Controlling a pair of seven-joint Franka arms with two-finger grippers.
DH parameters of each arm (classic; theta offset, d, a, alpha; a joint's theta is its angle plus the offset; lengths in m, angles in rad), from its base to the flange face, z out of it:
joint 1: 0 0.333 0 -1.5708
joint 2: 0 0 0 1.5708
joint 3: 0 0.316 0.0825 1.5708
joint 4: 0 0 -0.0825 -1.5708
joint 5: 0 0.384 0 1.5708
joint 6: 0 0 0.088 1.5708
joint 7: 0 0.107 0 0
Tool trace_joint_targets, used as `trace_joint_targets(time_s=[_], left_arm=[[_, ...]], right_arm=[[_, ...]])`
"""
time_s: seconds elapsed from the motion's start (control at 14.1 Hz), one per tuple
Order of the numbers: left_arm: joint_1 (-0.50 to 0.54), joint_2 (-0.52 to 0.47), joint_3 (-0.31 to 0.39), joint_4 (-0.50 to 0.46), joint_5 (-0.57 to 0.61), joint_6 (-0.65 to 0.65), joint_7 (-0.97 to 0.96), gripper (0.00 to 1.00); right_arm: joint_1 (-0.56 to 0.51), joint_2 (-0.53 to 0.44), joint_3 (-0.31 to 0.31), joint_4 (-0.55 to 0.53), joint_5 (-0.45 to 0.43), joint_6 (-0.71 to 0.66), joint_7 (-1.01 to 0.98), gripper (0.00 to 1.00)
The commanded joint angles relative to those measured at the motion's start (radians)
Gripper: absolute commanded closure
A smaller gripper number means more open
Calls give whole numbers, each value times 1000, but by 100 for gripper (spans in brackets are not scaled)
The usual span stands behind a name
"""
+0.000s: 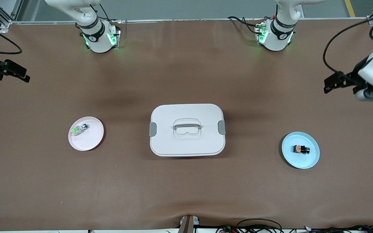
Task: Transfer orange switch to right arm and place
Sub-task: 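Move the left gripper down over the orange switch on the blue plate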
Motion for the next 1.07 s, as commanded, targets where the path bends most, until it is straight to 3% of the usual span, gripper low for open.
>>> trace_joint_targets(time_s=[0.0, 0.5, 0.71, 1.0], left_arm=[[5, 98, 0, 30, 12, 65, 33, 0], [21, 263, -1, -67, 69, 385, 99, 0], [28, 330, -3, -81, 69, 453, 101, 0], [56, 358, -1, -254, 69, 729, 107, 0]], right_arm=[[5, -2, 4, 6, 14, -7, -1, 0], [-7, -17, 13, 11, 11, -27, 3, 0], [-1, -16, 23, 52, 13, -43, -3, 0], [-3, -17, 23, 55, 13, -45, -3, 0]])
